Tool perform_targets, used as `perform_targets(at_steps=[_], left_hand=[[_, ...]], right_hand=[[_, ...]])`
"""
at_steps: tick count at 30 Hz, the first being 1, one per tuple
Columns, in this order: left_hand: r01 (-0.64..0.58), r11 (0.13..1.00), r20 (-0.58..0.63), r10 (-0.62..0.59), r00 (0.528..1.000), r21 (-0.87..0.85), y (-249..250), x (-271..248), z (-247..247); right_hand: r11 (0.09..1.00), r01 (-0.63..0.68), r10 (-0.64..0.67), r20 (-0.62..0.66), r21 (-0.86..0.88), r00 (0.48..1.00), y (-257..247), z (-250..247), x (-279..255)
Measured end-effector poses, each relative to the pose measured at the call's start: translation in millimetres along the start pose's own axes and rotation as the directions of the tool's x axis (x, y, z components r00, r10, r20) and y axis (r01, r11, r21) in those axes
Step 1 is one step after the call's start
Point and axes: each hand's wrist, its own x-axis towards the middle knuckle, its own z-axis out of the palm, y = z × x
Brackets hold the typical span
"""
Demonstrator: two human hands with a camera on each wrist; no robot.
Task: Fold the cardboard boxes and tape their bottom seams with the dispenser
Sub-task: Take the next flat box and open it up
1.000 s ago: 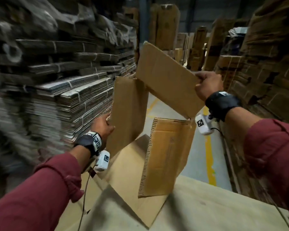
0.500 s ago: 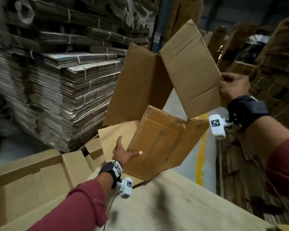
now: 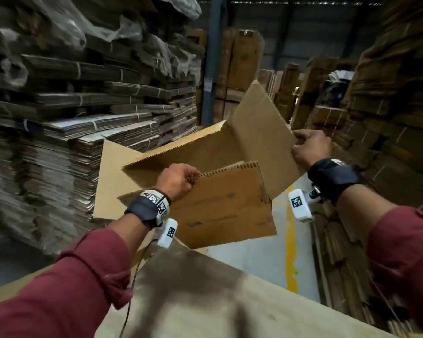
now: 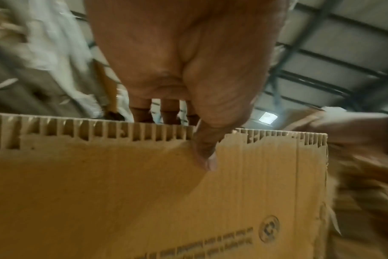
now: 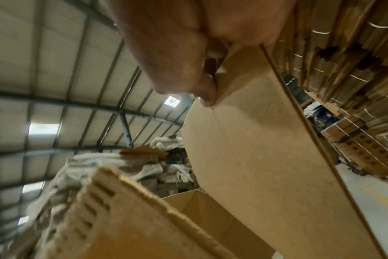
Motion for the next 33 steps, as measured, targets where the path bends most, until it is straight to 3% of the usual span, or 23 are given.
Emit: perform_targets(at_steps=[5,10,18,24,29,33], left_hand=[[-0.308,0.905,0.196,0.258,0.946,0.294,36,-45,41],[-0.447,0.823,0.279,0.364,0.889,0.351,55,-67,51],[-0.442,0.827,0.316,0.34,0.886,0.349,97,-62,7],[-0.425,0.797,0.367,0.276,0.888,0.428,138,-89,-39],[-0.325,0.837,0.44,0.115,0.891,0.44,155,-127,-21],[-0.294,0.831,0.403,0.094,0.91,0.471,168,-140,22]], right_hand=[[0.97,0.093,-0.032,0.258,-0.225,0.965,17,35,-46],[0.938,0.191,-0.054,0.421,-0.289,0.905,47,45,-66],[0.969,0.137,-0.077,0.275,-0.204,0.958,53,-11,-42],[0.975,0.019,0.014,0.147,-0.223,0.989,66,-44,-37],[0.974,-0.103,0.141,0.184,-0.202,0.973,105,-38,-66],[0.978,-0.046,0.101,0.269,-0.201,0.958,128,-33,-88]])
